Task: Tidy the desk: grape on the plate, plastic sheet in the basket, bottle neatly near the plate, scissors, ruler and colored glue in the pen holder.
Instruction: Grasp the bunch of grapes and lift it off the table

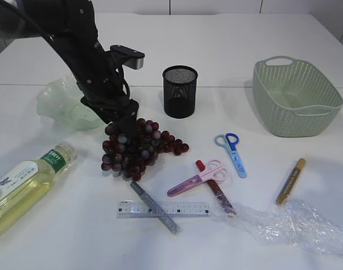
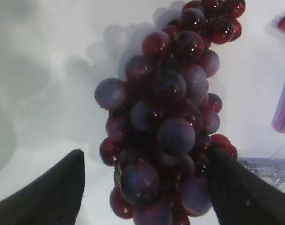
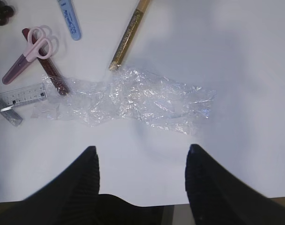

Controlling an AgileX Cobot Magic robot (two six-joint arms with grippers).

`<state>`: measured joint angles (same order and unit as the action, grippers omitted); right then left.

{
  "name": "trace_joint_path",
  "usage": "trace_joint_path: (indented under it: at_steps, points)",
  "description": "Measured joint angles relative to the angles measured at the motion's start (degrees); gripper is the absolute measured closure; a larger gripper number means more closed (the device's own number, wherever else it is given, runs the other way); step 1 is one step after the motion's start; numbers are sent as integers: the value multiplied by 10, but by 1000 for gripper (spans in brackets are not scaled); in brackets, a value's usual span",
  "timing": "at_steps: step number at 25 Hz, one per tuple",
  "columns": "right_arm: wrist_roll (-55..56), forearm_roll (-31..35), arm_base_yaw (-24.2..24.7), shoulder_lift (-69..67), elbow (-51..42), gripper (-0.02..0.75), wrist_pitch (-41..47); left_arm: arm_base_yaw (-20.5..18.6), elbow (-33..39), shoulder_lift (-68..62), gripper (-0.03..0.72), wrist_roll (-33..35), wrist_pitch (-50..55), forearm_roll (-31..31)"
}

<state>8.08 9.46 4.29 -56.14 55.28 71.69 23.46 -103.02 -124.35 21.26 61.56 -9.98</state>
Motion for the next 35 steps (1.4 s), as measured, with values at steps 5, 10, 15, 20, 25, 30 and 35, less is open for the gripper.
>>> trace_joint_path:
  at_steps: [5,10,15,20,25,30,35]
  points:
    - [0,0,0,0,0,297,0,0,0,-21,96,0,-7,-11]
    - [0,0,0,0,0,296,0,0,0,-42,99,0,-13,-14]
    - [-1,0,0,0,0,296,0,0,0,-59,103,0,-20,-18]
    - [-1,0,0,0,0,297,0,0,-1,-68,176,0,-23,-20]
    - [-1,0,0,0,0,296,0,0,-3,-69,449,-19,-26,-26]
    - [-1,0,0,0,0,296,0,0,-4,-69,547,-26,-30,-28]
    - [-1,0,0,0,0,297,0,0,-4,-68,554,-28,-28,-28]
